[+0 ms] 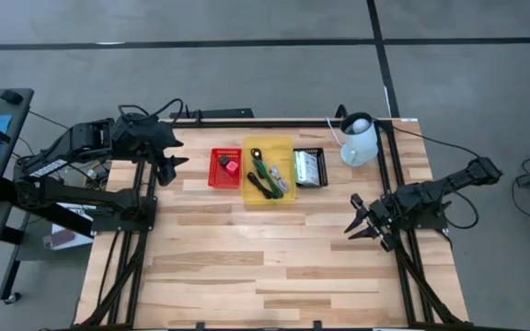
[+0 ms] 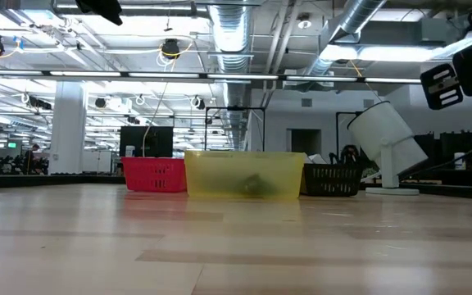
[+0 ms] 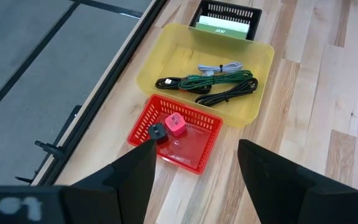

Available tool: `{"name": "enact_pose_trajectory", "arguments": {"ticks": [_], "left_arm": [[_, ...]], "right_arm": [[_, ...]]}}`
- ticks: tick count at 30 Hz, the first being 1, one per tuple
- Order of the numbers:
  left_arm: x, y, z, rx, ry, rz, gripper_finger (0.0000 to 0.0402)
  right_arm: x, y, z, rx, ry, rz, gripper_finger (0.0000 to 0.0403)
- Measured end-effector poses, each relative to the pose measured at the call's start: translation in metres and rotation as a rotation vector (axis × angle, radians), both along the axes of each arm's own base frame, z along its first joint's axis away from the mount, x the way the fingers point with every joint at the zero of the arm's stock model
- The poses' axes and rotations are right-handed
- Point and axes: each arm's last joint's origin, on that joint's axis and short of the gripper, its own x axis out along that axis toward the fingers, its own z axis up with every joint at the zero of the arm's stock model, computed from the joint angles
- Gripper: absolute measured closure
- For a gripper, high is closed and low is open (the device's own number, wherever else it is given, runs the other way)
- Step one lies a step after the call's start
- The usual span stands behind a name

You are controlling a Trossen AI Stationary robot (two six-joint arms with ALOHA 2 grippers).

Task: Pick and place items into bin
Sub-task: Return to Home Position

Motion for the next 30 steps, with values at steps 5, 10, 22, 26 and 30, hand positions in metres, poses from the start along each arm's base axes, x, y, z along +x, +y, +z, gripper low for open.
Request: {"name": "enact_pose_trajectory", "arguments": {"ticks": [5, 10, 22, 26, 30], "left_arm": [[0.0, 0.0, 0.0, 0.0, 0.0, 0.0, 0.0181], [0.0, 0.0, 0.0, 0.0, 0.0, 0.0, 0.0182], [-0.064, -0.028, 0.034, 0.13, -0.646, -0.344, 0.0182], [-0.084, -0.038, -0.002, 0.219, -1.024, -0.531, 0.0182], [-0.074, -0.032, -0.067, 0.181, -1.147, -0.395, 0.0182]], "right_arm": [[0.0, 0.0, 0.0, 0.0, 0.0, 0.0, 0.0316], [0.0, 0.0, 0.0, 0.0, 0.0, 0.0, 0.0316], [0.0, 0.0, 0.0, 0.0, 0.001, 0.0, 0.0316], [0.0, 0.0, 0.0, 0.0, 0.002, 0.001, 0.0316], [0.0, 0.0, -0.001, -0.002, 0.006, 0.0, 0.0316]]}}
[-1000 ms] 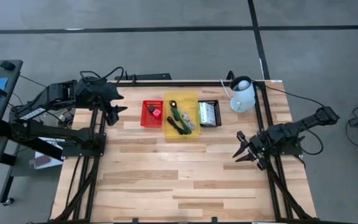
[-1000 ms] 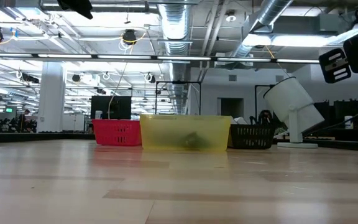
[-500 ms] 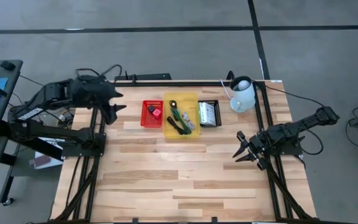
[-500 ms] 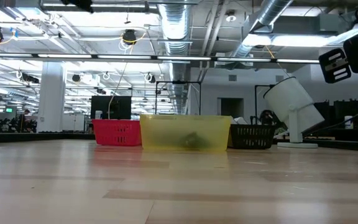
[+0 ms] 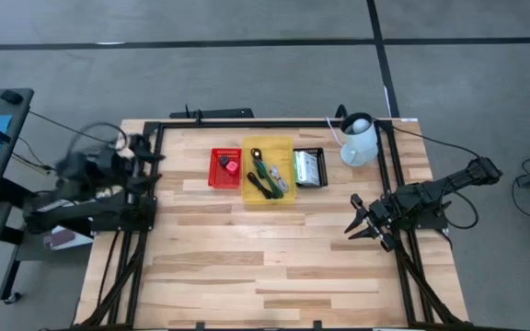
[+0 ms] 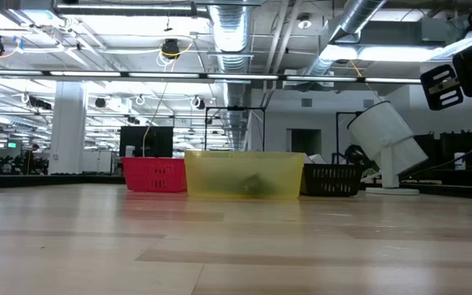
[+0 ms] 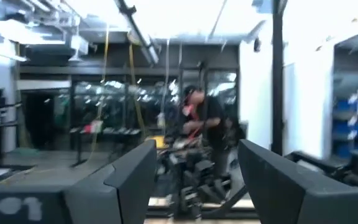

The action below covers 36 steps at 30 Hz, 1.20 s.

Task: Pick and place items into bin
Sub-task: Return to Home Position

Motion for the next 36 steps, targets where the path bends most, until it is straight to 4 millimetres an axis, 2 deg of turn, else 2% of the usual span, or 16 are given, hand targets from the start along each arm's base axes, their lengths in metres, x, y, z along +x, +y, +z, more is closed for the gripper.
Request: {"name": "enact_pose_trajectory", "arguments": {"ticks": [4, 6, 8, 14, 20, 23, 31, 36], "left_arm": [[0.004, 0.0, -0.047, -0.015, -0.129, -0.058, 0.0182], [0.008, 0.0, -0.065, -0.033, -0.111, -0.078, 0.0182], [0.017, 0.0, -0.083, -0.048, -0.023, -0.122, 0.0182], [0.023, -0.008, -0.1, -0.008, 0.136, -0.284, 0.0181], [0.026, -0.015, -0.113, -0.005, 0.274, -0.371, 0.0181], [0.028, -0.017, -0.119, 0.02, 0.284, -0.387, 0.0181], [0.038, -0.018, -0.154, -0.017, 0.367, -0.41, 0.0181], [0.039, -0.018, -0.157, -0.02, 0.379, -0.417, 0.0181]], "right_arm": [[0.0, 0.0, 0.0, -0.001, 0.001, 0.0, 0.0316], [0.0, 0.0, 0.0, 0.0, 0.001, 0.0, 0.0316], [0.0, 0.0, 0.0, -0.001, 0.003, 0.0, 0.0316], [0.0, 0.0, -0.001, -0.005, 0.013, 0.0, 0.0316], [0.0, 0.0, -0.002, -0.006, 0.015, 0.0, 0.0316], [0.0, 0.0, -0.001, -0.006, 0.015, 0.0, 0.0316], [0.0, 0.0, -0.002, -0.006, 0.015, 0.0, 0.0316], [0.0, 0.0, -0.001, -0.006, 0.015, 0.0, 0.0316]]}}
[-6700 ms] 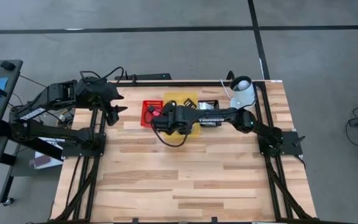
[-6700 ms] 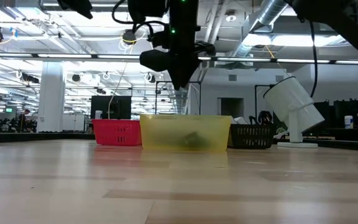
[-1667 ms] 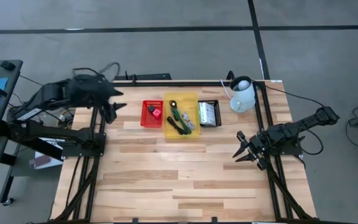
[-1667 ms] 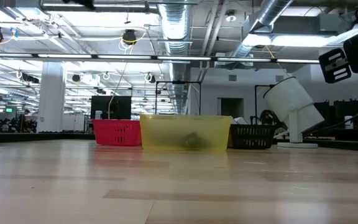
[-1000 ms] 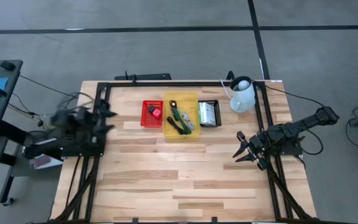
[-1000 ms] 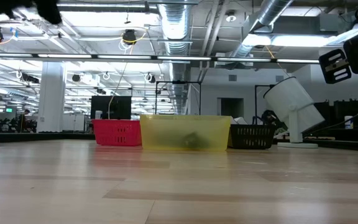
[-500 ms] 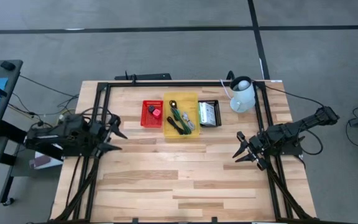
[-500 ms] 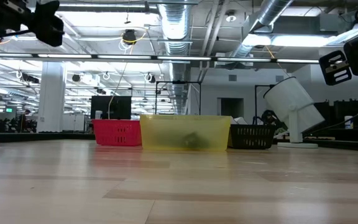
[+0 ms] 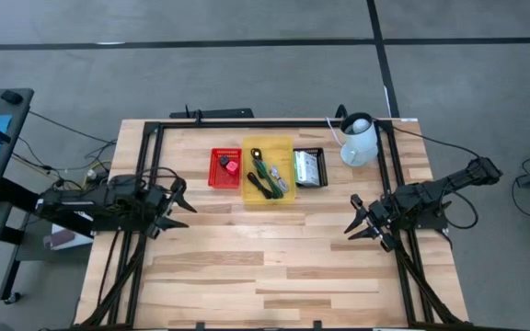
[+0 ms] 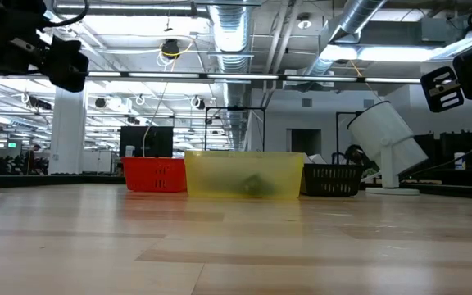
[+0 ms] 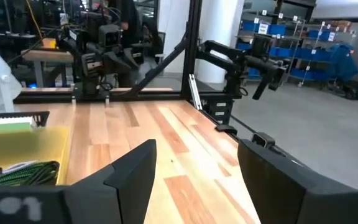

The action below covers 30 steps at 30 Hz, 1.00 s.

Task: Pick and place items into bin
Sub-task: Return to Home Position

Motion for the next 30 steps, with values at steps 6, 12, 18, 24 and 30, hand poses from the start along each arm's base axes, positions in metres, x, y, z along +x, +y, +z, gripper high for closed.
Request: {"name": "enact_pose_trajectory", "arguments": {"ticks": [6, 12, 18, 24, 30], "left_arm": [[0.002, 0.008, -0.002, 0.026, 0.011, 0.283, 0.0181], [0.003, 0.015, -0.004, 0.062, 0.025, 0.528, 0.0181], [0.002, 0.015, -0.004, 0.066, 0.026, 0.543, 0.0181], [0.002, 0.015, -0.004, 0.07, 0.028, 0.546, 0.0181], [0.002, 0.016, -0.004, 0.071, 0.029, 0.549, 0.0181]], "right_arm": [[0.0, 0.0, 0.0, 0.0, 0.0, 0.0, 0.0316], [0.0, 0.0, 0.0, 0.0, 0.0, 0.0, 0.0316], [0.0, 0.0, 0.0, 0.0, -0.001, 0.0, 0.0316], [0.0, 0.0, 0.0, 0.0, 0.0, 0.0, 0.0316], [0.0, 0.0, 0.0, 0.0, 0.0, 0.0, 0.0316]]}}
